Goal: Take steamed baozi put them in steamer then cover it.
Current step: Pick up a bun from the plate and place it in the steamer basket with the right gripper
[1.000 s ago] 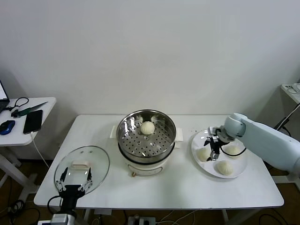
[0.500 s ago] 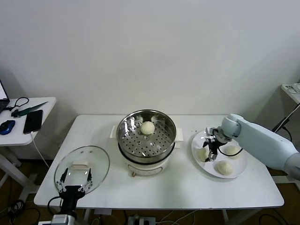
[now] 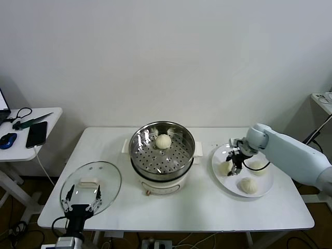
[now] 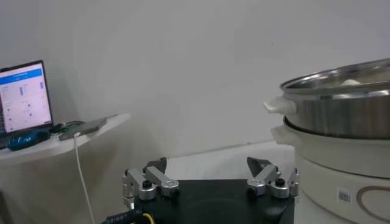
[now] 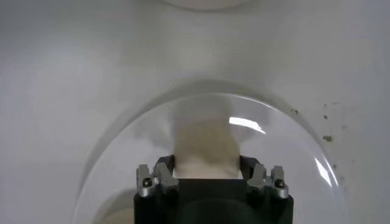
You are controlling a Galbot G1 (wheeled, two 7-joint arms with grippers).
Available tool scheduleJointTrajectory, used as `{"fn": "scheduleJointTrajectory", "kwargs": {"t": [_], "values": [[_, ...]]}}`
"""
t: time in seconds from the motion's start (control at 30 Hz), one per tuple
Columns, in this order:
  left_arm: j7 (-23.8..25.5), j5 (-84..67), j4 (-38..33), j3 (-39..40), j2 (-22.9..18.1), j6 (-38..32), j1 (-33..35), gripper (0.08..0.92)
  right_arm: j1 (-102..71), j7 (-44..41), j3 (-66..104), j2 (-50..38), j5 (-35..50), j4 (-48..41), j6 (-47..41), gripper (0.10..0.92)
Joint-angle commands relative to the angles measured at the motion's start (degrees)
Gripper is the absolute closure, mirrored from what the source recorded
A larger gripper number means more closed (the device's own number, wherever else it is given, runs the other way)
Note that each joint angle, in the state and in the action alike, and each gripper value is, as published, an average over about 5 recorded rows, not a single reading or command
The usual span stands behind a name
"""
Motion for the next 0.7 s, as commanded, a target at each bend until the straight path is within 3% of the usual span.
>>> {"fn": "scheduleJointTrajectory", "kwargs": {"t": [0.03, 0.33, 0.7], "values": [[0.0, -0.1, -0.4, 0.4, 0.0, 0.0, 0.3, 0.177, 19.6, 0.2, -12.8, -1.9, 12.2, 4.5, -0.2, 0.346], [0.1, 0.2, -1.1, 1.7, 0.1, -0.2, 0.9, 0.177, 40.4, 1.0, -27.3, 5.5, 28.1, 7.4, -2.2, 0.346], [0.3, 0.1, -1.7, 2.3, 1.2, -0.9, 2.8, 0.177, 42.0, 6.1, -31.1, 20.6, 40.6, 9.2, -6.8, 0.344]]}}
